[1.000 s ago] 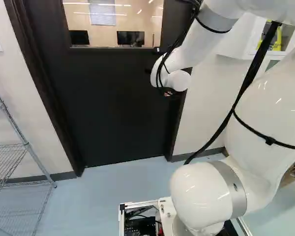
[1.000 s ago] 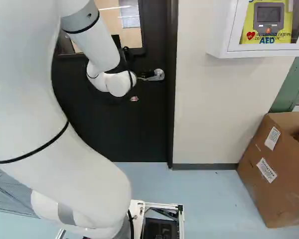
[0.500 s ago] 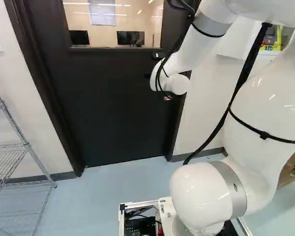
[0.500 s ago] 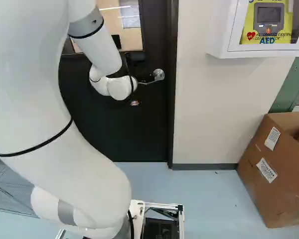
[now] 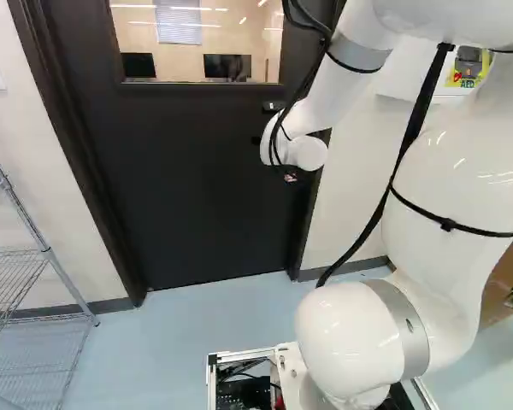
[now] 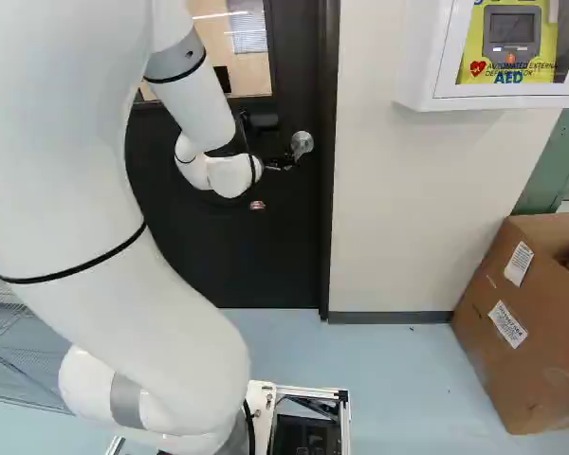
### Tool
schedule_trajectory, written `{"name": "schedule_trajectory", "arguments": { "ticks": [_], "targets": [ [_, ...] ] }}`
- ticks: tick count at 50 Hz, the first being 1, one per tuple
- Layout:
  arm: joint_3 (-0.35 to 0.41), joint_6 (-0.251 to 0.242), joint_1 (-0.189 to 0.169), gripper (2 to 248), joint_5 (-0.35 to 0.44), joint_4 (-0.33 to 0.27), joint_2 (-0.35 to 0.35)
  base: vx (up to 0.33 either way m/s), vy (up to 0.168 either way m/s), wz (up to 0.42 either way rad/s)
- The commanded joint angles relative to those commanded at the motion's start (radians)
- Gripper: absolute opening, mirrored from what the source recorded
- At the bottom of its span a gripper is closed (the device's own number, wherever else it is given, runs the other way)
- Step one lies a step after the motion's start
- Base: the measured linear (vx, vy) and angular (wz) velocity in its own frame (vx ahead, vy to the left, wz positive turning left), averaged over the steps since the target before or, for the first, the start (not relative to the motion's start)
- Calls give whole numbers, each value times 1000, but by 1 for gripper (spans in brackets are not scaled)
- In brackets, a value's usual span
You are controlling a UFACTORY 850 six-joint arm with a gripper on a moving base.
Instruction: Open the door and move inside
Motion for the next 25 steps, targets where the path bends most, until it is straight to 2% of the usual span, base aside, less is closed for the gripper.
{"name": "schedule_trajectory", "arguments": {
  "ticks": [25],
  "targets": [
    [3,0,0,247,0,0,-54,0,0,0]
  ]
}}
